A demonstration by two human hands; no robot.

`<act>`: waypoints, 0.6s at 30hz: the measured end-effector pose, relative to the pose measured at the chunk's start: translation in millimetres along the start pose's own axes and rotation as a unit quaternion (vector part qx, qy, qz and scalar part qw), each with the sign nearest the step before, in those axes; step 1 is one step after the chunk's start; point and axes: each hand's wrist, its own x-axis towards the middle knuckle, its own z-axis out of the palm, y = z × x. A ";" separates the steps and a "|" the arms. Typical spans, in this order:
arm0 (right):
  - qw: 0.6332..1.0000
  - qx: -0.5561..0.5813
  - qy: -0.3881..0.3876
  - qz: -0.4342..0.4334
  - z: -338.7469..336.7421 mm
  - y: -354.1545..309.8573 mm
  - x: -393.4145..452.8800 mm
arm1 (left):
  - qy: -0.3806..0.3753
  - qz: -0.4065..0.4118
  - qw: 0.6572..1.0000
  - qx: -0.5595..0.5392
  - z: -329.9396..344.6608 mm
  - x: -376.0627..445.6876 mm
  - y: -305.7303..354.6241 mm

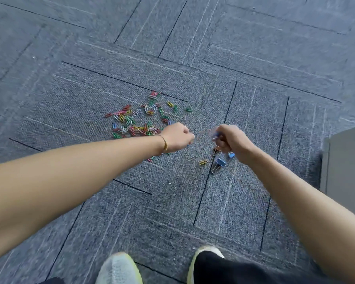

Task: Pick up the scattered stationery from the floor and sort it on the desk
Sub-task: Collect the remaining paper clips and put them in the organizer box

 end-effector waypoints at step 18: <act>0.919 -0.348 0.183 -0.030 -51.9 44.7 -32.4 | 0.129 0.101 0.934 0.319 85.5 30.8 45.2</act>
